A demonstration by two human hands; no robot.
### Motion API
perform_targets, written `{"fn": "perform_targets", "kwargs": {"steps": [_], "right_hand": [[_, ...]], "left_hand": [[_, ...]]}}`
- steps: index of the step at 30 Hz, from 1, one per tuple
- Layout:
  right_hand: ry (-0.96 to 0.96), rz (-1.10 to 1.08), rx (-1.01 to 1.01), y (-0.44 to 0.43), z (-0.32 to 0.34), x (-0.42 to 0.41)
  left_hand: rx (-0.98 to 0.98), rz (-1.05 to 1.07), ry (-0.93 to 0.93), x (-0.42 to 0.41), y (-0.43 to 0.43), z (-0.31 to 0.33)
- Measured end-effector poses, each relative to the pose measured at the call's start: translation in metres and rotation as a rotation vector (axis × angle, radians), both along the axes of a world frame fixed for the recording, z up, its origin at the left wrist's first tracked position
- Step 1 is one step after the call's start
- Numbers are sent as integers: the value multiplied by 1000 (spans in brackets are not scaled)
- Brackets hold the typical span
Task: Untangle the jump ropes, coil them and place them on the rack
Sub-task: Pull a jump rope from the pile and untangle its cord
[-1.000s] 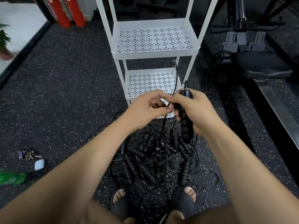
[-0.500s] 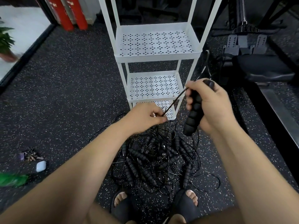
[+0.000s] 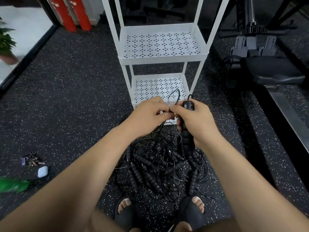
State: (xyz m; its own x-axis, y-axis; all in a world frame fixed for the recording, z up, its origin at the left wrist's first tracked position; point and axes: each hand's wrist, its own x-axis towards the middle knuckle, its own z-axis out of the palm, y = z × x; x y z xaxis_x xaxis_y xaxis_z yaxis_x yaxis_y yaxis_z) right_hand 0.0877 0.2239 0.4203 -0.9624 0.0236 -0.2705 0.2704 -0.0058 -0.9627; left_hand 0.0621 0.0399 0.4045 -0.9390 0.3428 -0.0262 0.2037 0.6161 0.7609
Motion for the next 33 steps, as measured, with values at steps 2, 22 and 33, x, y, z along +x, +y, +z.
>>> {"fn": "perform_targets", "kwargs": {"steps": [2, 22, 33], "right_hand": [[10, -6, 35, -3, 0, -1], [102, -287, -462, 40, 44, -6], [-48, -14, -109, 12, 8, -4]], "left_hand": [[3, -5, -11, 1, -1, -1], [-116, 19, -199, -6, -21, -8], [22, -2, 7, -4, -6, -2]]}}
